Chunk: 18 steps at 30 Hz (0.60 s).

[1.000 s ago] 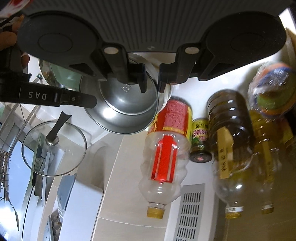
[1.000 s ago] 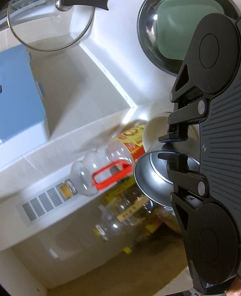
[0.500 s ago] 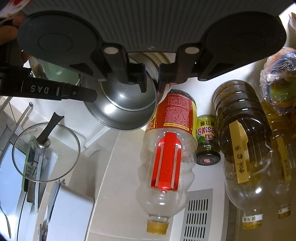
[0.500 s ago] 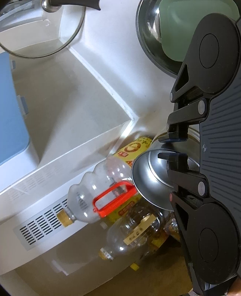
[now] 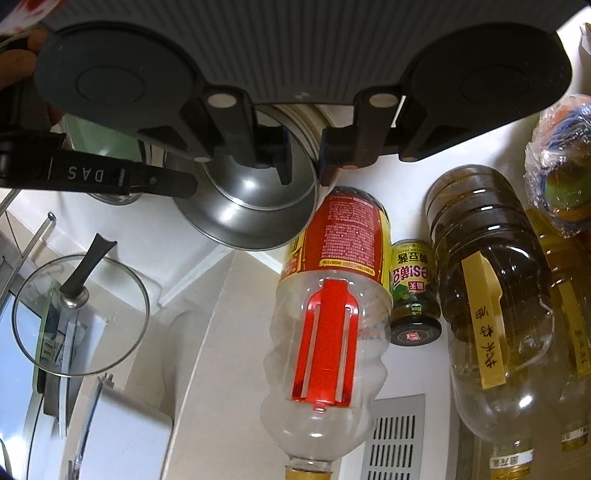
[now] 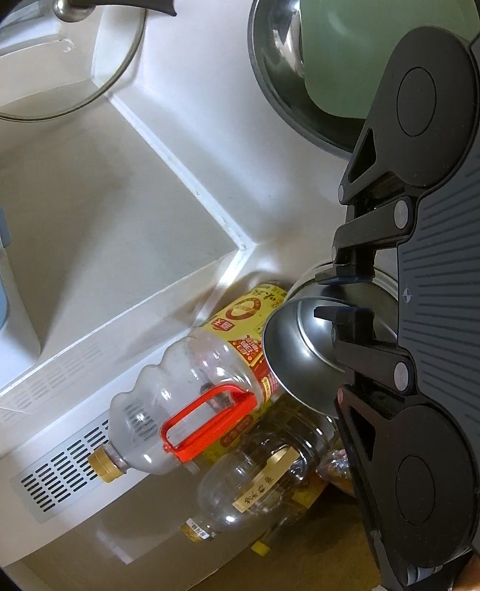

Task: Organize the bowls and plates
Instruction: 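Lift the steel cup with both grippers and carry it over the cream bowls, then lower the steel cup into the cream bowls, open both grippers and withdraw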

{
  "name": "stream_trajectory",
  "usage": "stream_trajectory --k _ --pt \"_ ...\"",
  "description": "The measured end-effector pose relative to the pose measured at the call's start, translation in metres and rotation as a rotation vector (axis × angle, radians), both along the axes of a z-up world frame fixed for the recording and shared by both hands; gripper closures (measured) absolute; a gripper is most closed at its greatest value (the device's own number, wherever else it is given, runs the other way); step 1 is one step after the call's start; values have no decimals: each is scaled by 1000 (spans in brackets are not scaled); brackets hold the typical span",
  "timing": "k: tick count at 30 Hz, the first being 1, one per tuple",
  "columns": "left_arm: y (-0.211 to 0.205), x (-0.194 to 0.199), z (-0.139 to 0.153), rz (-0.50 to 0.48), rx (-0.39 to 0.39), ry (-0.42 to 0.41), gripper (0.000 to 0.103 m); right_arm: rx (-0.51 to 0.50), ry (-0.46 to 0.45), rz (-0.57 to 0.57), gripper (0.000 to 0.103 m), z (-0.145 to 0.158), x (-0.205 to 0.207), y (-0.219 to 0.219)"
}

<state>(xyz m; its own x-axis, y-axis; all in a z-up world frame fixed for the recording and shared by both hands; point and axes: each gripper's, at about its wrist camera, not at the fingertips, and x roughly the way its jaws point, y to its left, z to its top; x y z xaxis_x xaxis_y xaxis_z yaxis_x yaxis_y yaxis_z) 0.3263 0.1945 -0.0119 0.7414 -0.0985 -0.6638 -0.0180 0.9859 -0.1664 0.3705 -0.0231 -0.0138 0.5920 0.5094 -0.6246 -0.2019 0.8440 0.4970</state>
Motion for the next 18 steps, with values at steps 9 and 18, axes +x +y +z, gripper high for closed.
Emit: stream_trajectory --k 9,18 --pt "-1 -13 6 37 10 -16 88 -16 -16 2 89 3 -5 -3" --pt "-5 -60 17 66 3 -27 81 -5 -38 21 66 13 -43 -19"
